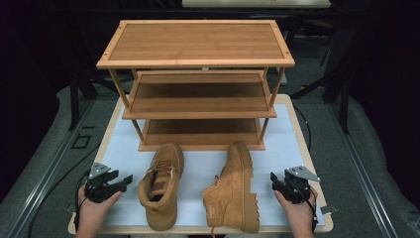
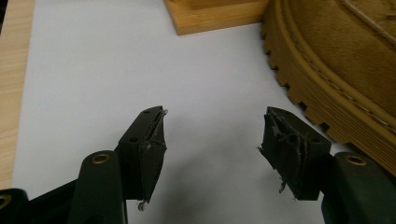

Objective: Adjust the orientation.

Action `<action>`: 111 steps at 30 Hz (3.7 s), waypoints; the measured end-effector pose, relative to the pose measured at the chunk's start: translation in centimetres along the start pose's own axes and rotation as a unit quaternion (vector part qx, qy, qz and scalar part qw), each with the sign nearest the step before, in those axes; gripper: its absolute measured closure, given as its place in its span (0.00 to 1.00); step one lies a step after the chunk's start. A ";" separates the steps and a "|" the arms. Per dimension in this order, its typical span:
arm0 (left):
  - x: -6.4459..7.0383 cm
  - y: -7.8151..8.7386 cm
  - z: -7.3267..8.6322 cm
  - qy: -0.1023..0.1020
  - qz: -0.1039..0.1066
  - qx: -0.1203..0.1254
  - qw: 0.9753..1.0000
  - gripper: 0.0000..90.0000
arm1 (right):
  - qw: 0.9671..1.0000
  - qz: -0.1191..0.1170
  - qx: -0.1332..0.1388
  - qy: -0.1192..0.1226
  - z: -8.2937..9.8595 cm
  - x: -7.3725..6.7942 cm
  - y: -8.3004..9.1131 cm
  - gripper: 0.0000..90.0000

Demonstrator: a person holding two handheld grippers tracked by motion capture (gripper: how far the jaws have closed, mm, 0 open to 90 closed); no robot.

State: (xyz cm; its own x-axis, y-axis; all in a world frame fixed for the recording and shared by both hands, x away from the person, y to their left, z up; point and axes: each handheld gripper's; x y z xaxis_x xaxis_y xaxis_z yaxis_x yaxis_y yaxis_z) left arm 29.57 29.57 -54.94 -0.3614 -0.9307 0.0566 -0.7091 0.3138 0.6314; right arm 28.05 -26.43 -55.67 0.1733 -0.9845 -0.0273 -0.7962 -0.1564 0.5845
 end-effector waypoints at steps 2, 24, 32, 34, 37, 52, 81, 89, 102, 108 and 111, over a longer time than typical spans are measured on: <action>0.2 0.0 -0.1 -0.005 -0.002 0.002 1.000 0.43 | 1.000 -0.002 0.002 0.002 0.1 -0.2 0.2 0.50; 0.5 0.3 -0.5 0.031 0.026 0.001 0.999 0.47 | 1.000 -0.013 0.005 -0.005 0.2 -1.0 0.2 0.50; 1.5 2.9 -1.7 0.045 0.071 0.010 0.996 0.54 | 1.000 -0.007 0.008 -0.006 0.0 -0.9 0.4 0.49; 1.8 3.7 -2.3 0.037 0.074 0.021 0.996 0.55 | 1.000 -0.006 0.011 -0.001 -0.1 -1.0 0.6 0.49; 2.3 5.2 -3.6 0.039 0.090 0.031 0.995 0.56 | 1.000 -0.005 0.013 0.007 0.0 -1.1 0.9 0.49; 5.4 8.3 -10.0 0.008 0.169 -0.093 0.981 0.61 | 1.000 -0.012 0.019 -0.011 0.5 -1.0 1.6 0.48; 2.5 4.4 -15.4 -0.156 0.036 -0.290 0.943 0.85 | 1.000 -0.016 0.004 -0.021 0.9 -0.6 1.2 0.47; 1.7 2.7 -13.9 -0.166 0.029 -0.358 0.918 0.74 | 1.000 -0.023 0.005 -0.020 0.9 -0.6 1.1 0.47; 1.2 2.0 -13.2 -0.110 0.031 -0.386 0.916 0.80 | 1.000 -0.022 -0.004 -0.018 1.0 -0.7 1.0 0.47; 1.1 1.9 -13.2 -0.111 0.032 -0.386 0.915 0.84 | 0.999 -0.025 -0.007 -0.020 1.0 -0.8 0.9 0.46; 0.7 1.9 -13.3 -0.100 0.045 -0.385 0.916 0.85 | 0.999 -0.026 -0.007 -0.017 1.0 -0.8 0.8 0.46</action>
State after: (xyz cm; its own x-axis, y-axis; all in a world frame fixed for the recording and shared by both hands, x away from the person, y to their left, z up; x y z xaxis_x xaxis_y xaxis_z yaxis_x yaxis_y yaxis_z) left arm 35.98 27.00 -43.39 -0.5548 -0.8310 0.0407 -0.0608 0.0893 0.9941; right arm 26.70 -25.84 -56.03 0.1949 -0.9771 -0.0858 -0.7785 -0.2073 0.5924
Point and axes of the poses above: each handheld gripper's, and its own axes: y roughly backward along the jaws, z roughly out of its underside, x roughly to its right
